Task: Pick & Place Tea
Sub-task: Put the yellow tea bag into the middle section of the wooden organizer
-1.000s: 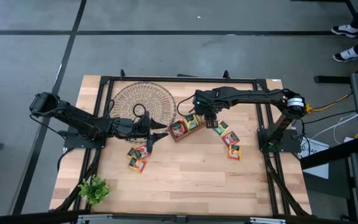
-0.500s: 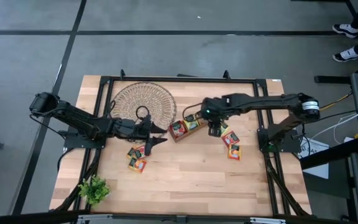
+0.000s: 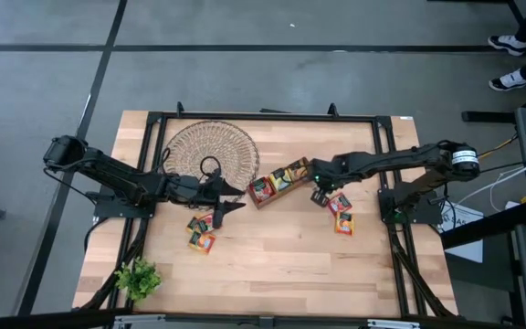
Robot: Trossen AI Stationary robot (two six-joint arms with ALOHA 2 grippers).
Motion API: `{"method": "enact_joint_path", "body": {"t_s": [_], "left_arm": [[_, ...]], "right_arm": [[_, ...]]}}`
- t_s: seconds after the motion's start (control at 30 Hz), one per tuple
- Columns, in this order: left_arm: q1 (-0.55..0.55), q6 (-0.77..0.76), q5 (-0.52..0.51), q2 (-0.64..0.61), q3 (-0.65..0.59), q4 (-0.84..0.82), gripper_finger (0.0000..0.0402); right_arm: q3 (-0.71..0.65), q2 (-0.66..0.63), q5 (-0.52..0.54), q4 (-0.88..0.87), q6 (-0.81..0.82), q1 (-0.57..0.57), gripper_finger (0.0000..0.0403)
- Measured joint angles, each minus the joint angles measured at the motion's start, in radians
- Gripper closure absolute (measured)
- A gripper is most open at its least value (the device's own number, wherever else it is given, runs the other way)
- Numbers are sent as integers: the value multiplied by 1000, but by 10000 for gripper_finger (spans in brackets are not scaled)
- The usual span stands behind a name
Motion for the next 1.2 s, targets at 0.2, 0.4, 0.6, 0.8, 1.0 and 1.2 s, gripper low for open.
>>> {"method": "enact_joint_path", "body": {"t_s": [0.2,0.4,0.6,0.8,1.0,1.2], "left_arm": [[0,0,0,0,0,0,217],[0,0,0,0,0,-5,217],[0,0,-1,0,0,-23,217],[0,0,1,0,0,-23,217],[0,1,4,0,0,-23,217],[0,0,12,0,0,-23,217]], "right_arm": [[-1,10,84,-23,52,-2,398],[-1,63,97,-27,104,-2,399],[-1,127,89,-25,157,0,401],[-1,170,76,-22,216,37,401],[3,202,86,4,286,104,401],[3,201,10,82,398,187,400]]}}
